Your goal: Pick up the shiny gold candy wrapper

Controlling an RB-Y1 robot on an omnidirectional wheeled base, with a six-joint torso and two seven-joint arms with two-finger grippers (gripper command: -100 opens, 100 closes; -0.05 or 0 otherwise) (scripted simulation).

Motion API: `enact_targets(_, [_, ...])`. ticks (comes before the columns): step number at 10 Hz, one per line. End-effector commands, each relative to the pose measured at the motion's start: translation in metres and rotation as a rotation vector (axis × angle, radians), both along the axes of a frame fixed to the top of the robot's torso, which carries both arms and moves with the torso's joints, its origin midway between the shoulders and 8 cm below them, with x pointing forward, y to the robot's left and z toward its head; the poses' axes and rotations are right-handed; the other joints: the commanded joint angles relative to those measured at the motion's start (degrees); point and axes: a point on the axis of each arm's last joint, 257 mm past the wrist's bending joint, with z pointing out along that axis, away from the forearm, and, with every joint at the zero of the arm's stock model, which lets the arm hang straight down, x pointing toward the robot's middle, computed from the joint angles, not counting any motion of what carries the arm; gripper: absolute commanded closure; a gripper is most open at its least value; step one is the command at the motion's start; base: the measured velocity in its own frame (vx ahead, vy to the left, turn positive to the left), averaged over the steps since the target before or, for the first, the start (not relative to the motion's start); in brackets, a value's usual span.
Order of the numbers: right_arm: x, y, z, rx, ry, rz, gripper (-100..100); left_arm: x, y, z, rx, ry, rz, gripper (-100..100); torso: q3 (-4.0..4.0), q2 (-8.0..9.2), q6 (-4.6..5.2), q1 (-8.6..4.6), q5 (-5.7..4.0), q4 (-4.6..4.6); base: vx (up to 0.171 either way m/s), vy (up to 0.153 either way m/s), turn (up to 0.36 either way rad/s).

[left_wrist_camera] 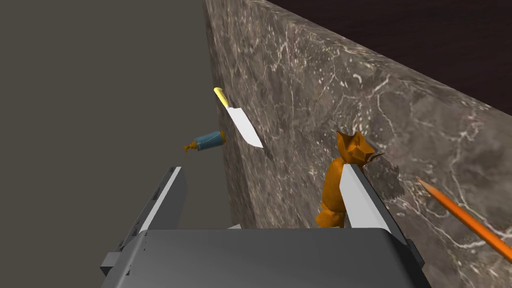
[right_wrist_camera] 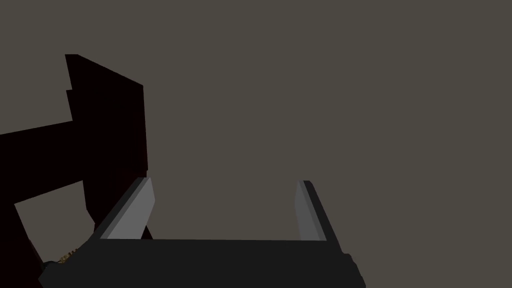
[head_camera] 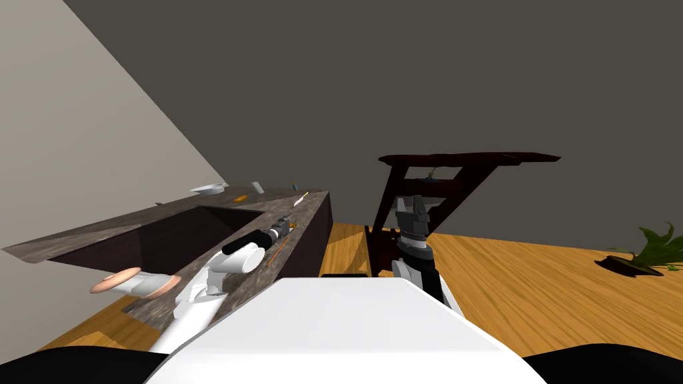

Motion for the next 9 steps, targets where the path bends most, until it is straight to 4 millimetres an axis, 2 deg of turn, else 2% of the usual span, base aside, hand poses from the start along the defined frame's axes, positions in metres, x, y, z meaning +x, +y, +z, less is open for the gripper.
enact_targets(1, [0.0, 0.0, 0.0, 0.0, 0.0, 0.0, 0, -0.006, 0.005, -0.012, -0.007, 0.06, 0.001, -100, 0.0, 0.0, 0.0, 0.0, 0.0, 0.0, 0.073, 0.041, -0.069])
enact_targets(5, [0.0, 0.0, 0.0, 0.0, 0.0, 0.0, 0, -0.015, 0.014, -0.033, -0.015, 0.156, 0.008, -100, -0.02, -0.04, 0.01, -0.04, -0.01, -0.01, 0.051, 0.028, -0.032])
enact_targets(9, [0.0, 0.0, 0.0, 0.0, 0.0, 0.0, 0, -0.033, 0.034, -0.063, -0.031, 0.313, 0.027, -100, -0.04, -0.07, 0.0, 0.03, 0.0, -0.01, 0.063, 0.04, -0.052])
